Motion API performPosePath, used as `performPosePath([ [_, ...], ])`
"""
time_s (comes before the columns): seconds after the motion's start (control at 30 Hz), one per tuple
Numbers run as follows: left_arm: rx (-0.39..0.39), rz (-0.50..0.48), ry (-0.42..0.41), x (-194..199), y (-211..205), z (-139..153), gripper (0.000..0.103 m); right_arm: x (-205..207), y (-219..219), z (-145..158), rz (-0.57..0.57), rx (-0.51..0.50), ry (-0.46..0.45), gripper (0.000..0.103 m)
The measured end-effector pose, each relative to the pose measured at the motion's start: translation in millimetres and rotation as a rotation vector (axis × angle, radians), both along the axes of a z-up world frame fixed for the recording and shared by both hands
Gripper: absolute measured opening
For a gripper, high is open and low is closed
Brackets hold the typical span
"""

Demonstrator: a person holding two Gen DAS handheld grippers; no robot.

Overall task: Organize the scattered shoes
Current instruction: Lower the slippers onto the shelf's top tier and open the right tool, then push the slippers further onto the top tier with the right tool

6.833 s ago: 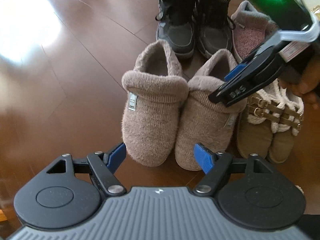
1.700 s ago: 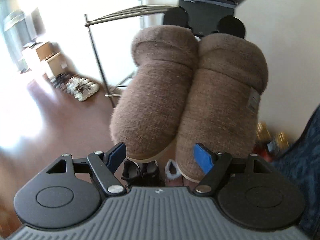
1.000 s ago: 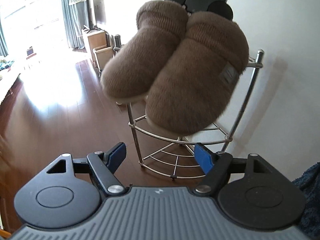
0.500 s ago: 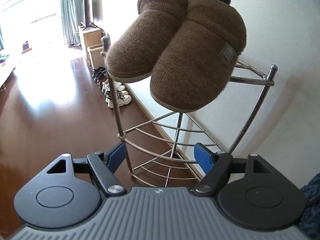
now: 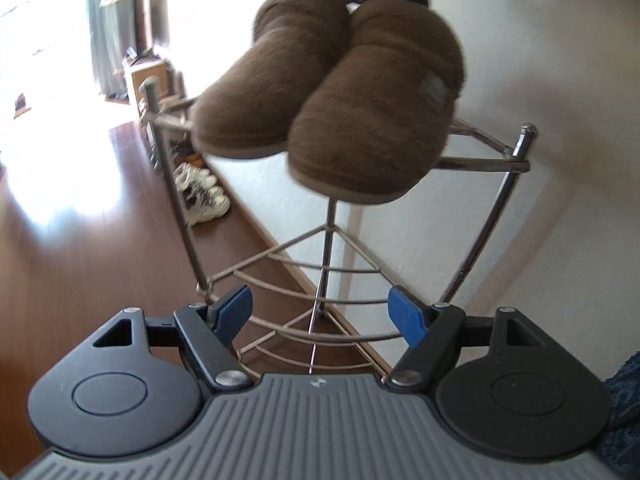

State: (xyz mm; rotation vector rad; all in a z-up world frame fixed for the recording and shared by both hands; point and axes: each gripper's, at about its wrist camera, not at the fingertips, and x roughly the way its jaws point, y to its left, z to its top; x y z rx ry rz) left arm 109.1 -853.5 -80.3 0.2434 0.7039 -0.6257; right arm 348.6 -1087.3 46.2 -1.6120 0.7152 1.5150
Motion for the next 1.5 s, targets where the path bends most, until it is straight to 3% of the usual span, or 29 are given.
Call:
performPosePath([
  [0.23, 0.006, -0.025, -0.095, 22.0, -3.1, 12.3, 0.077, 5.0, -12.6, -2.9, -0.022, -0.050, -0.119, 0.061],
  [0.3, 0.009, -0.027, -0.109, 32.4, -0.1, 12.2, 0.077, 1.7, -12.4, 0.0, -0.030, -0.068, -0.155, 0.066],
  [0.37, 0.020, -0.034, -0.112, 39.5, 3.3, 12.0, 0.077, -0.3, -12.2, 3.8, -0.045, -0.089, -0.196, 0.081],
  [0.43, 0.039, -0.061, -0.124, 43.2, 6.0, 10.2, 0.077, -0.3, -11.4, 10.0, -0.082, -0.116, -0.238, 0.081],
  [0.6, 0.092, -0.165, -0.172, 51.6, 22.8, 12.0, 0.076, -17.4, 5.7, 29.9, -0.321, -0.148, -0.393, 0.078],
  [0.67, 0.106, -0.213, -0.180, 56.9, 29.6, 13.4, 0.076, -27.3, 8.5, 34.5, -0.414, -0.118, -0.476, 0.064],
  [0.9, 0.165, -0.396, -0.220, 69.4, 40.8, 9.0, 0.076, -74.0, 6.8, 49.4, -0.995, 0.072, -0.912, 0.054],
  [0.93, 0.168, -0.419, -0.223, 69.6, 41.2, 8.5, 0.076, -85.5, 9.6, 50.9, -1.092, 0.108, -0.965, 0.055],
  [0.97, 0.180, -0.461, -0.232, 68.7, 42.5, 7.5, 0.076, -96.9, 12.7, 52.1, -1.185, 0.144, -1.014, 0.063],
  [1.03, 0.203, -0.534, -0.248, 66.3, 45.0, 6.4, 0.076, -120.8, 20.5, 53.2, -1.377, 0.235, -1.073, 0.064],
  [1.1, 0.218, -0.580, -0.259, 64.0, 46.6, 6.6, 0.076, -146.0, 30.0, 52.5, -1.571, 0.348, -1.078, 0.063],
  [1.17, 0.246, -0.624, -0.276, 60.7, 47.8, 6.0, 0.076, -179.1, 49.8, 45.1, -1.780, 0.530, -0.997, 0.057],
  [1.2, 0.269, -0.640, -0.288, 59.2, 48.5, 5.6, 0.076, -190.8, 63.9, 38.9, -1.839, 0.599, -0.946, 0.049],
  [1.23, 0.285, -0.652, -0.296, 58.5, 49.4, 5.3, 0.076, -210.4, 90.9, 21.0, -1.910, 0.687, -0.859, 0.028],
  [1.27, 0.297, -0.667, -0.305, 57.9, 48.6, 3.7, 0.076, -221.2, 103.7, 5.5, -1.951, 0.732, -0.793, 0.013],
  [1.43, 0.332, -0.730, -0.295, 61.7, 39.9, -5.4, 0.076, -226.5, 127.8, -57.5, -2.186, 0.946, -0.471, 0.013],
  [1.5, 0.364, -0.743, -0.304, 65.2, 35.1, -11.8, 0.076, -222.0, 114.7, -71.3, -2.356, 1.069, -0.354, 0.015],
])
